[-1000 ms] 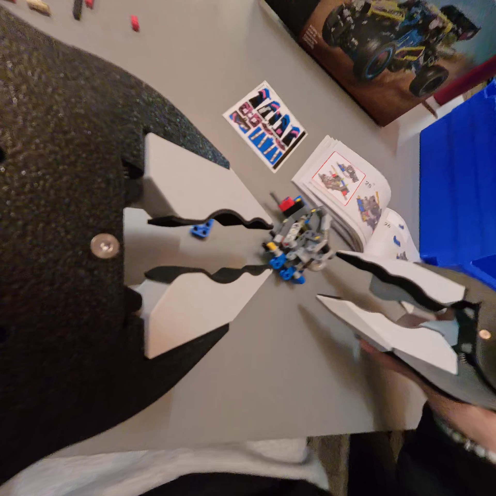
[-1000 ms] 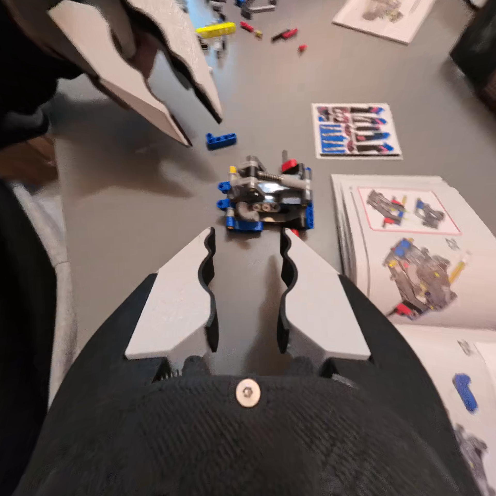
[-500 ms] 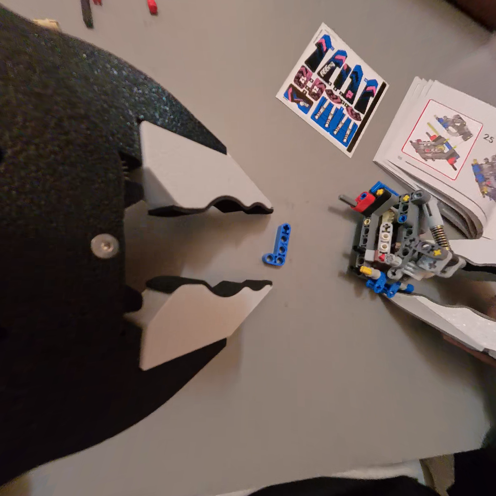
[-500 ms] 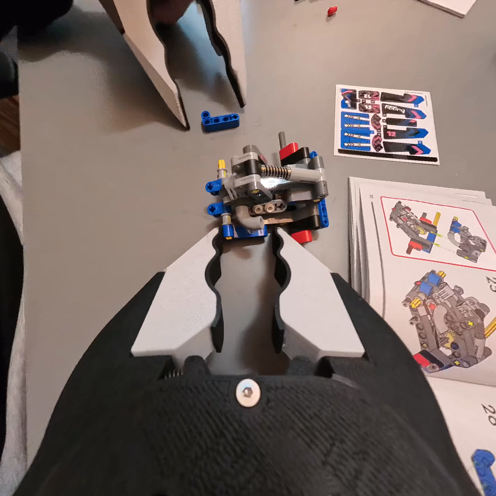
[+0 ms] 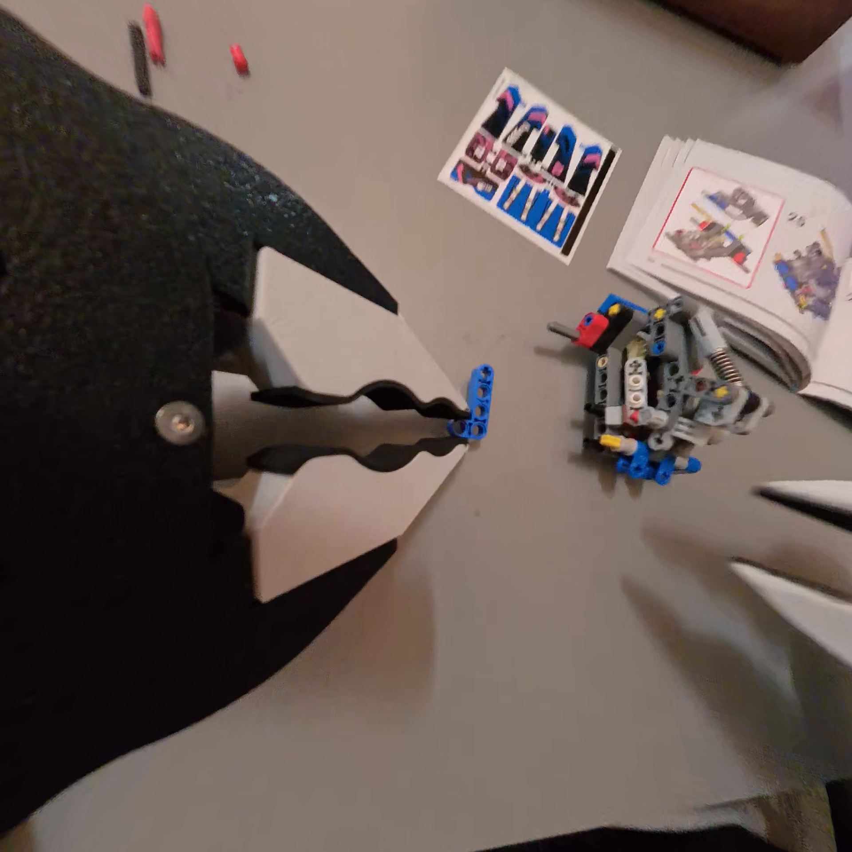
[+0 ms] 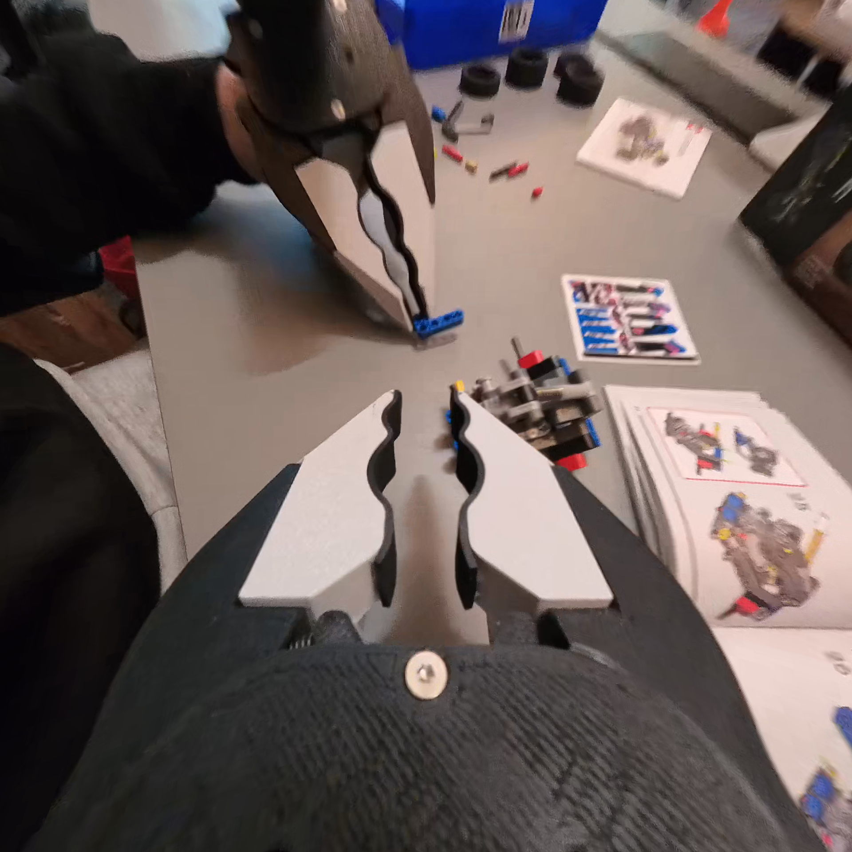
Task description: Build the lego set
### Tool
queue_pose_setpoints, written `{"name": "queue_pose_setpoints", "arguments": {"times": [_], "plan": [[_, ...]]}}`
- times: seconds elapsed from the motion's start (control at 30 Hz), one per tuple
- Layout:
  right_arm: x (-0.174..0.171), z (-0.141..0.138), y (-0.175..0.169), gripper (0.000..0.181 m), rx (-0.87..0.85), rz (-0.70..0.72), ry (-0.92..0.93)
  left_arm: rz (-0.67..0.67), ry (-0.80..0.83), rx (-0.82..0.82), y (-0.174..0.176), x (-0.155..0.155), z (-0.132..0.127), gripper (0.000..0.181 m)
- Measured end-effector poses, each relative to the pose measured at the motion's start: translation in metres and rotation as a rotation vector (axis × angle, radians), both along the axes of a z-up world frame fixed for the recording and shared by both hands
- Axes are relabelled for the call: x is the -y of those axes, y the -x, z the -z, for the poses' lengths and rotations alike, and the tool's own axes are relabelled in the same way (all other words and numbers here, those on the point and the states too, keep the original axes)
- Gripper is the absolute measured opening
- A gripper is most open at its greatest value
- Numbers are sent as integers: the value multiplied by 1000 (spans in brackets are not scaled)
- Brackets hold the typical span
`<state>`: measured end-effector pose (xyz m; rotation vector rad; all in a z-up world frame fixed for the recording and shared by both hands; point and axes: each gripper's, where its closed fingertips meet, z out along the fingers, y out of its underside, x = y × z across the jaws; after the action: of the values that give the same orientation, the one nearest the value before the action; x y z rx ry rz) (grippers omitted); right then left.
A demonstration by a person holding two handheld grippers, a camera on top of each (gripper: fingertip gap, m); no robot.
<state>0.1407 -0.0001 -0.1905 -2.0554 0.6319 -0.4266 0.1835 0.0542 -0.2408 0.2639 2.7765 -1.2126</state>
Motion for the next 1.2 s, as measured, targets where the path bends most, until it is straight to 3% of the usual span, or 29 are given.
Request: {"name": "queue_pose_setpoints", "arguments": {"times": [0.07,0.2,0.3,0.47,0.63,0.77,0.9,1.2], "plan": [[-7,6,-7,22,-68,62,-33,-13,23,115,1,3,-16,5],[-20,-12,-18,35,-156,97,-321,2,34,416,13,5,-44,4],[-31,-19,-13,36,-280,42,-513,77,91,600,31,11,-59,4],[-42,-33,4,8,-286,-64,-606,96,182,644,50,19,-75,5],[-37,-63,20,6,-323,-193,-798,124,404,482,67,23,-104,7],[-35,-89,39,6,-520,-383,-1100,191,619,248,83,24,-135,28],[-39,-102,54,6,-607,-512,-1239,249,668,185,95,27,-145,38],[-44,-107,65,6,-682,-610,-1277,326,731,84,110,27,-147,19]]}}
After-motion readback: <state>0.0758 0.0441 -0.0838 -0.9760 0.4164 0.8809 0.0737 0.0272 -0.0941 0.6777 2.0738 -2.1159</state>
